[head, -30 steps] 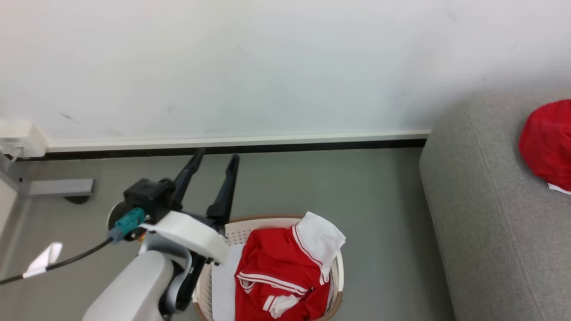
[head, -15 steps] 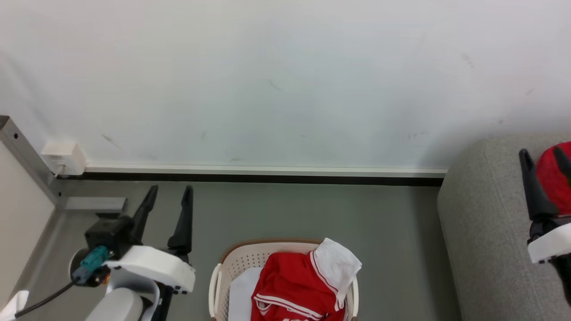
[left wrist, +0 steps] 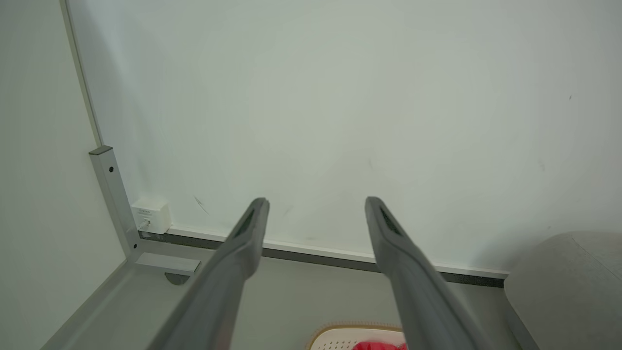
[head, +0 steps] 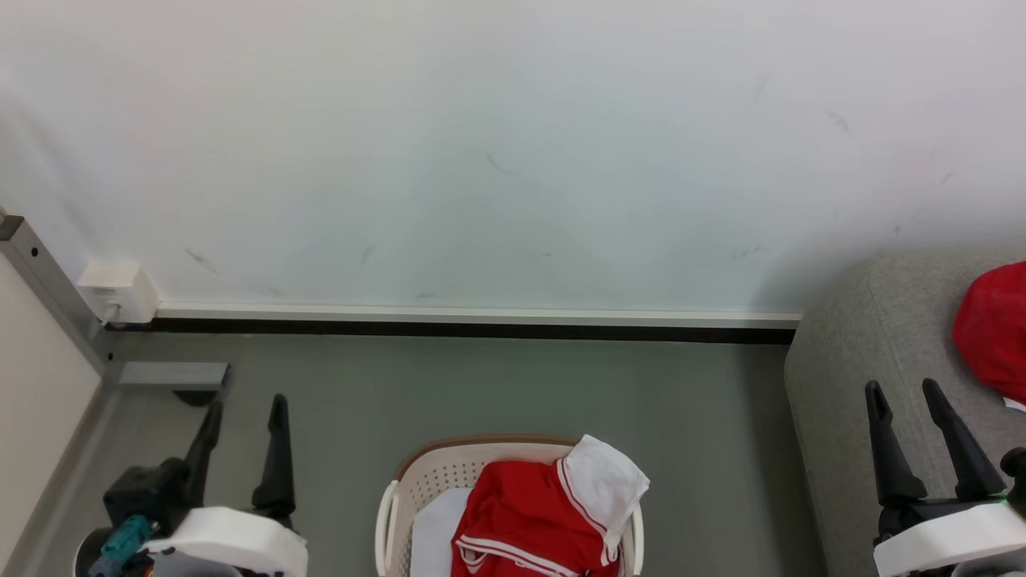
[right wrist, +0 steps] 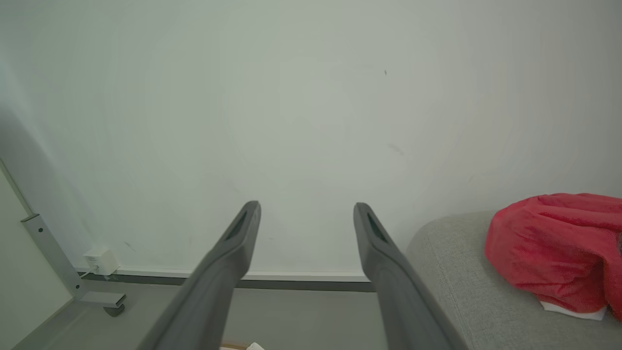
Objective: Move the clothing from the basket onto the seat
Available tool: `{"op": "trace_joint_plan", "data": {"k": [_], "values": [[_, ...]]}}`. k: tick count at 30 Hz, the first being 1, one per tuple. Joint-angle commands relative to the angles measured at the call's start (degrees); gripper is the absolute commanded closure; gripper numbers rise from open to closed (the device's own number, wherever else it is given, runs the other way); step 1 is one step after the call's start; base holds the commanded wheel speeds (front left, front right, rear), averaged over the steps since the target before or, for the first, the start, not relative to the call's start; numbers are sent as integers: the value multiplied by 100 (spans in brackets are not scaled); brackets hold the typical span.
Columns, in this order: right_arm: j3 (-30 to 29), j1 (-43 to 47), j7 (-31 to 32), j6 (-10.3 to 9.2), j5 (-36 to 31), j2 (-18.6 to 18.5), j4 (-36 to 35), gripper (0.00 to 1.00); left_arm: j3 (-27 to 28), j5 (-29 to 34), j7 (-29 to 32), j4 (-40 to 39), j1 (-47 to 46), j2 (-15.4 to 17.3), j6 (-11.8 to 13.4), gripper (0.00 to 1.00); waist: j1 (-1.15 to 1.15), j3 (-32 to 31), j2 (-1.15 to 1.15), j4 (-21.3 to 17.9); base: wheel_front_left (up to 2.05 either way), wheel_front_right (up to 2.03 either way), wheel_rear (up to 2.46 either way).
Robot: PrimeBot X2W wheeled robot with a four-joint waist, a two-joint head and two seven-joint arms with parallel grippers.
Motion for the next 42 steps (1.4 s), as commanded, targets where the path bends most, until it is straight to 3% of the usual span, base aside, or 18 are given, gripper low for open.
{"op": "trace_joint_plan", "data": {"k": [1, 11, 26, 42], "values": [[-51, 117, -45, -13, -100, 37, -7, 0, 76, 92, -3, -11, 113, -38, -27, 0, 0, -4, 0, -9, 0, 0, 0], [-341, 438, -40, -13, -697, 562, -125, 0, 490, 671, -4, 111, 260, -458, -357, 0, 0, 16, 0, -12, 0, 0, 0], [-361, 312, -42, -13, -869, 589, -159, 0, 931, 1164, -4, 230, 290, -871, -737, 0, 0, 51, 0, 5, 0, 0, 0], [-302, 249, -42, -13, -811, 582, -144, 0, 1193, 1584, -5, 298, 250, -1056, -1012, 0, 0, 89, 0, -70, 0, 0, 0]]}}
